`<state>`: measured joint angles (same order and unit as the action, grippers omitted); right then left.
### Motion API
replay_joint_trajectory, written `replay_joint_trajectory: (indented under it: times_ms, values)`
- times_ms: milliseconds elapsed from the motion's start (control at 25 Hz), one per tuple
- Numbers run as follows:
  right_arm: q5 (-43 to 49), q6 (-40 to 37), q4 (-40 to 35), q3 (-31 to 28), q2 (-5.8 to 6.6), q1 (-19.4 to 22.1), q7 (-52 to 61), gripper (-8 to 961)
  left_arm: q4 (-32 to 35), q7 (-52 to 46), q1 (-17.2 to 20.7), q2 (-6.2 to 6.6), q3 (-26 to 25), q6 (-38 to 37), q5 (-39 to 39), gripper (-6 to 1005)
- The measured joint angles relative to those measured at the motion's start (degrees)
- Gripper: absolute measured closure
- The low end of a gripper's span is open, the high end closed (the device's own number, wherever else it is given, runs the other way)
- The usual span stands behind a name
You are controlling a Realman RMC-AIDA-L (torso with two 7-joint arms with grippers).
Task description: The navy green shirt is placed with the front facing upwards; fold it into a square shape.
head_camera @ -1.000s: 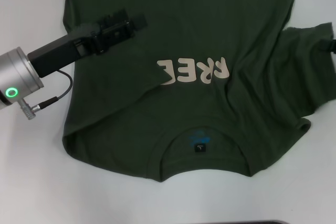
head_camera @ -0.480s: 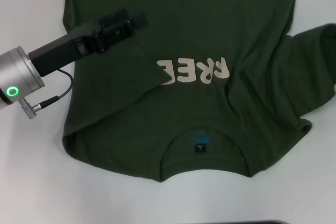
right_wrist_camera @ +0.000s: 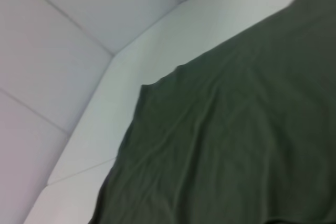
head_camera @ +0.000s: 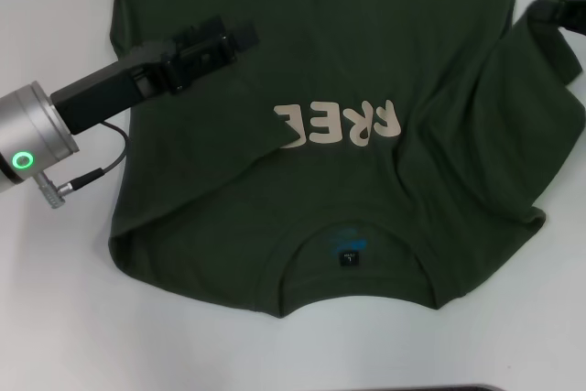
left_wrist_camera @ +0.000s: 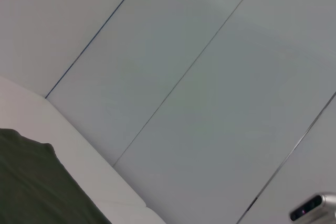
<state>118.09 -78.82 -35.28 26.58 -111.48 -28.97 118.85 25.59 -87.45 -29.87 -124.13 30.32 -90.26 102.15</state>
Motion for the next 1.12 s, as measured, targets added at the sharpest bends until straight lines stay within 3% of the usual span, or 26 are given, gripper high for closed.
replay_joint_trajectory:
  times_ms: [160, 480, 960, 1120]
  values:
    - [0.04, 0.45, 0.33, 2.15, -0.48, -1.7, 0.45, 930, -0.53, 0.0, 0.09, 0.03, 0.0, 0.0, -0.29, 108]
    - [0.04, 4.44, 0.96, 7.21, -3.07, -3.91, 0.51, 929, -0.68, 0.0, 0.31, 0.01, 0.0, -0.06, -0.38, 108]
    - [0.03, 11.24, 1.18, 10.73, -5.64, -5.81, -0.14, 927, -0.65, 0.0, 0.34, -0.06, 0.0, 0.02, -0.38, 108]
    - [-0.08, 12.88, 1.25, 11.09, -6.27, -6.85, -0.47, 845, -0.63, 0.0, 0.41, -0.06, 0.01, 0.05, -0.37, 108]
